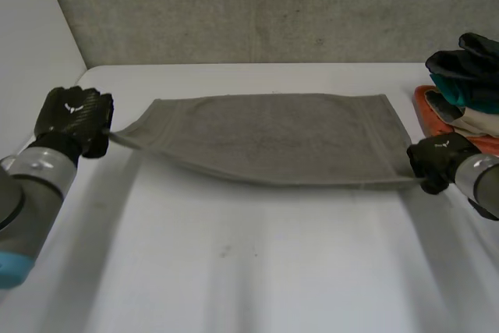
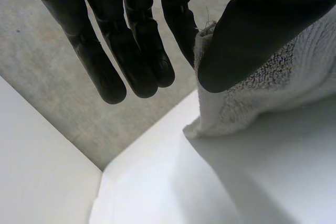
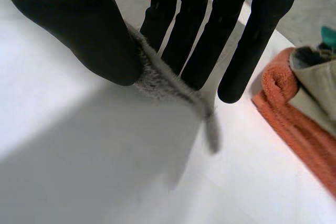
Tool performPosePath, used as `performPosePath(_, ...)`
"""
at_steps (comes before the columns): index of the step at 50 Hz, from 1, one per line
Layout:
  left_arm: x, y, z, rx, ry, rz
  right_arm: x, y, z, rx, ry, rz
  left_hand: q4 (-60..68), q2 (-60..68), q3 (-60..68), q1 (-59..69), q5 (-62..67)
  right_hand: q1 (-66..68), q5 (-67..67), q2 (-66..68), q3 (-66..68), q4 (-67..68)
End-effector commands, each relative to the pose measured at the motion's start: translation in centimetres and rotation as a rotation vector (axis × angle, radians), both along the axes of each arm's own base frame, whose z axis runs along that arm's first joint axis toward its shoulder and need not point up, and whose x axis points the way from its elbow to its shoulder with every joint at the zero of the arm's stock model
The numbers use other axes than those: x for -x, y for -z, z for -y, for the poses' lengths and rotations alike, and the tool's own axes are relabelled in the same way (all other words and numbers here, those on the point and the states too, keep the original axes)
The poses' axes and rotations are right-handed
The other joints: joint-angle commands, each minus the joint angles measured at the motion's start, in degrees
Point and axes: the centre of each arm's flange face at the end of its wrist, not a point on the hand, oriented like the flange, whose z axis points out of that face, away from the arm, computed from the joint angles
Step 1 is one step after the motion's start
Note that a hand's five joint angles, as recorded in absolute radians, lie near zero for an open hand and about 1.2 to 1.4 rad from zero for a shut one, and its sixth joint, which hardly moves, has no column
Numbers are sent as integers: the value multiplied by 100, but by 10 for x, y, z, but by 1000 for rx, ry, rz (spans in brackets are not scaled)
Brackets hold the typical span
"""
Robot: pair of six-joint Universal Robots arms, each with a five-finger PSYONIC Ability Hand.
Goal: Fold the laundry.
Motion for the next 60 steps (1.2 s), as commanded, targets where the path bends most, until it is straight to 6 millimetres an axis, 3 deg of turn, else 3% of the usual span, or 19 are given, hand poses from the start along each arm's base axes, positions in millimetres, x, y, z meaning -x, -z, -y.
performPosePath(1, -12, -5, -61, -167, 14, 127, 24, -12, -62, -104, -167, -392, 1110, 1125, 1142, 1518, 1291, 1458, 1381, 1235, 1172, 1127)
performPosePath(4, -19, 6, -92, -273, 43, 279, 36, -14, -82, -156, -213, -530, 1110, 1125, 1142, 1518, 1291, 1458, 1381, 1235, 1172, 1127)
performPosePath(6, -27, 13, -104, -327, 45, 369, 39, -17, -84, -147, -221, -559, 1110, 1125, 1142, 1518, 1291, 1458, 1381, 1235, 1172, 1127)
performPosePath(12, -33, 19, -101, -316, 55, 444, 34, -17, -71, -60, -212, -547, 1110, 1125, 1142, 1518, 1291, 1458, 1381, 1235, 1172, 1127)
performPosePath(16, -25, 18, -75, -239, 82, 382, 29, -6, -38, 25, -190, -540, 1110, 1125, 1142, 1518, 1291, 1458, 1381, 1235, 1172, 1127)
performPosePath(22, 8, 18, -24, -117, 106, 240, -6, 1, -1, 160, -189, -461, 1110, 1125, 1142, 1518, 1291, 1458, 1381, 1235, 1172, 1127)
performPosePath(26, 25, 27, 6, -82, 69, 236, -9, 9, 26, 204, -139, -459, 1110, 1125, 1142, 1518, 1291, 1458, 1381, 1235, 1172, 1127)
performPosePath(31, 37, 44, 23, -109, 39, 242, -16, 17, 31, 203, -138, -467, 1110, 1125, 1142, 1518, 1291, 1458, 1381, 1235, 1172, 1127)
performPosePath(34, 50, 52, 8, -136, 85, 245, -22, 18, 25, 203, -153, -461, 1110, 1125, 1142, 1518, 1291, 1458, 1381, 1235, 1172, 1127)
performPosePath(35, 52, 53, 3, -149, 94, 241, -22, 19, 23, 196, -153, -456, 130, 144, 162, 538, 311, 1458, 1381, 1235, 1172, 1127)
performPosePath(36, 54, 50, -11, -175, 109, 220, -22, 20, 21, 189, -151, -451, -2744, -2730, -2712, -2336, -2563, 1458, 1381, 1235, 1172, 1127)
performPosePath(37, 54, 43, -21, -184, 116, 201, -22, 20, 20, 184, -149, -443, -3555, -3541, -3523, -3148, -3375, 1458, 1381, 1235, 1172, 1127)
performPosePath(42, 47, 6, -50, -186, 106, 50, -21, 19, 6, 159, -141, -383, -4873, -4859, -4841, -4465, -4692, 1458, 1381, 1235, 1172, 1127)
performPosePath(45, 43, -8, -64, -228, 102, -27, -22, 14, -1, 166, -151, -369, -5010, -4996, -4978, -4603, -4830, 1458, 1381, 1235, 1172, 1127)
performPosePath(49, 42, -8, -84, -333, 113, -41, -21, 13, -4, 163, -162, -360, -4993, -4979, -4961, -4586, -4813, 1458, 1381, 1235, 1172, 1127)
performPosePath(55, 51, 11, -117, -440, 173, 14, -21, 16, -8, 149, -165, -360, -4994, -4979, -4962, -4586, -4813, 1458, 1381, 1235, 1172, 1127)
performPosePath(60, 56, 35, -122, -447, 166, 44, -21, 20, -10, 145, -167, -361, -4674, -4660, -4642, -4267, -4494, 1458, 1381, 1235, 1172, 1127)
